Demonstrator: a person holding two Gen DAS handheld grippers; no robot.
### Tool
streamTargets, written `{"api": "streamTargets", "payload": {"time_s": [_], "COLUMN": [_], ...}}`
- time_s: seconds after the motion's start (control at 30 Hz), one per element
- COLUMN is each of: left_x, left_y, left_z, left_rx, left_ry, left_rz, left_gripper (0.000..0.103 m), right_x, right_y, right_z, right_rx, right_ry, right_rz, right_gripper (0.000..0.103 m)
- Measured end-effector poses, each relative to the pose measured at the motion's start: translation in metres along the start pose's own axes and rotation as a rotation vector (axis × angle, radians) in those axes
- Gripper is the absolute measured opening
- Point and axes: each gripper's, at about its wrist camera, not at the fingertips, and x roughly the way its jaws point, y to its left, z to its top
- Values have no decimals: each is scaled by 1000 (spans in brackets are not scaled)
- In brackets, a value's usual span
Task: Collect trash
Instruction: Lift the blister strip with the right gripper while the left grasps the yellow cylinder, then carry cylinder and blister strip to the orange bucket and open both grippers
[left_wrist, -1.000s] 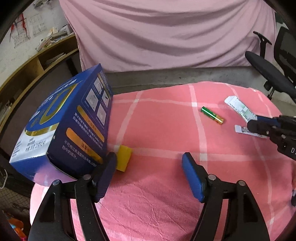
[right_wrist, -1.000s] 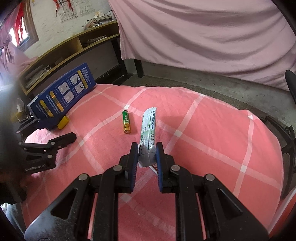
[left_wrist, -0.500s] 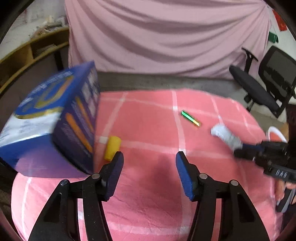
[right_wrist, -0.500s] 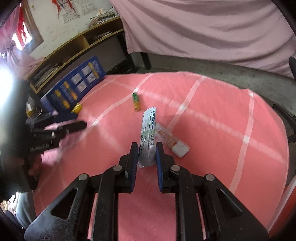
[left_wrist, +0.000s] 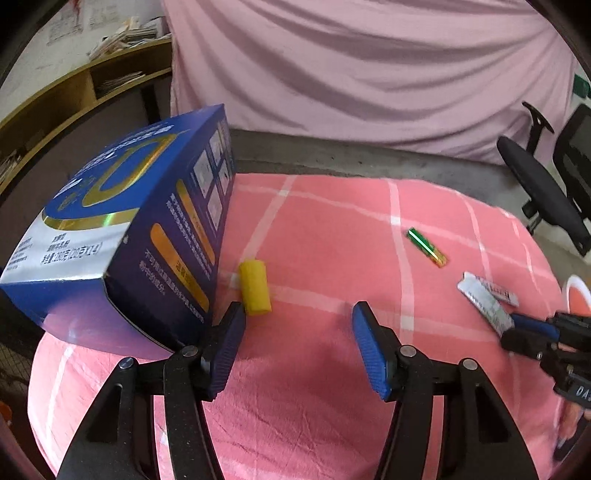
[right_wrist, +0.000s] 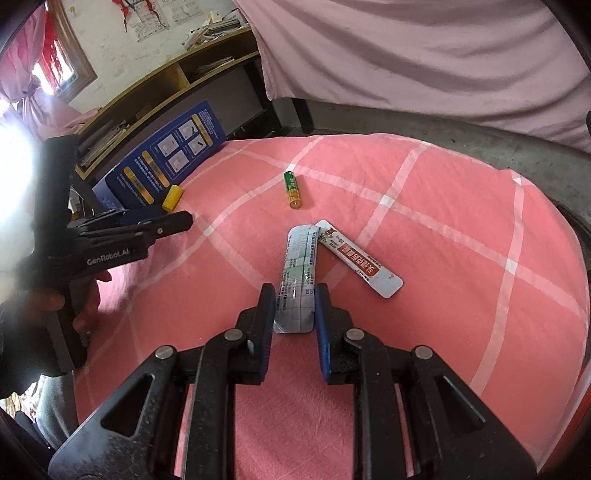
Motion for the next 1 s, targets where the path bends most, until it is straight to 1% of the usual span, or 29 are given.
{"api": "streamTargets", "payload": {"time_s": [0.07, 0.13, 0.2, 0.33, 0.4, 0.43, 0.53, 0.73, 0.83, 1.0], "left_x": [1, 0, 1, 1, 0, 0, 0, -3, -10, -26], "left_y": [1, 0, 2, 6, 6, 5, 2, -1, -6, -12], "left_z": [2, 2, 4, 7, 7, 7, 6, 2, -5, -15], "left_rx": [-14, -31, -58, -89, -87, -82, -62, -52, -49, -62], "left_ry": [-7, -10, -12, -8, -6, -5, -7, -10, -17, -46], "left_rz": [16, 35, 65, 89, 98, 99, 108, 96, 76, 24], "left_gripper": [54, 50, 41, 28, 15, 12, 11, 11, 11, 11], "right_x": [0, 0, 0, -2, -2, -1, 1, 1, 4, 11], "right_y": [0, 0, -1, -4, -3, -3, 1, 7, 15, 21], "right_z": [0, 0, 0, -1, -1, -2, -2, -1, 0, 2], "right_rx": [1, 1, 2, 17, 24, 23, 11, -17, -56, -108], "right_ry": [2, 1, 0, -9, -10, -9, -3, -2, -1, 16], "right_rz": [2, 2, 0, -12, -19, -21, -37, -73, -110, -173], "right_gripper": [41, 41, 41, 41, 40, 40, 40, 42, 45, 45]}}
